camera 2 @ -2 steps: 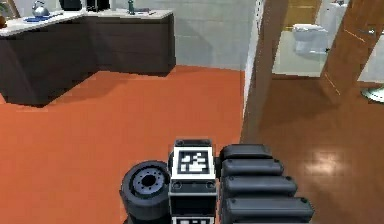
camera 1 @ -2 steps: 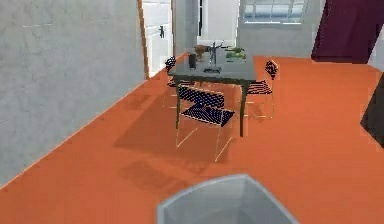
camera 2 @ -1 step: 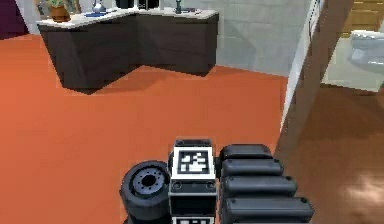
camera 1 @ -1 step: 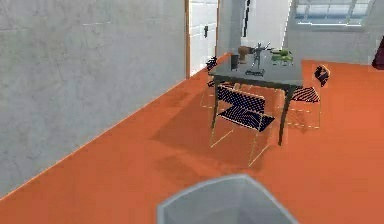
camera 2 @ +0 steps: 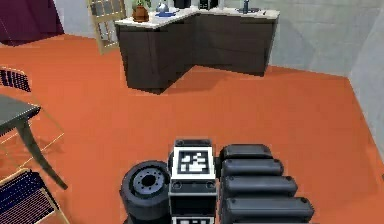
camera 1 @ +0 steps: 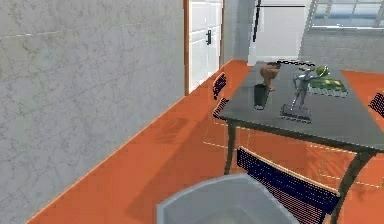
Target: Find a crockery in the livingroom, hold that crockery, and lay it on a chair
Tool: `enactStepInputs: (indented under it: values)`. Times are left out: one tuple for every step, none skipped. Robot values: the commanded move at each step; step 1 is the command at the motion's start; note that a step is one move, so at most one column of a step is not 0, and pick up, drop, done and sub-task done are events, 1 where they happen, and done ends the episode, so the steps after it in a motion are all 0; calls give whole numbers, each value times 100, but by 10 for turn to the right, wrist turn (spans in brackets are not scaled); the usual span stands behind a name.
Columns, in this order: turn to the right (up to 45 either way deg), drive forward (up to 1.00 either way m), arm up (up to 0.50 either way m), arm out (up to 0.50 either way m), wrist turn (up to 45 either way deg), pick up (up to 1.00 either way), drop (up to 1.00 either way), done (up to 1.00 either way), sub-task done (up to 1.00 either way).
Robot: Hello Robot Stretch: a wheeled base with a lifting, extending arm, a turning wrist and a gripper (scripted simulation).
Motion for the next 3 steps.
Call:
enactStepInputs:
  values:
    - [0, 40, 0, 0, 0, 0, 0, 0, 0]
    - [-120, 0, 0, 0, 0, 0, 0, 0, 0]
    - [-30, 0, 0, 0, 0, 0, 0, 0, 0]
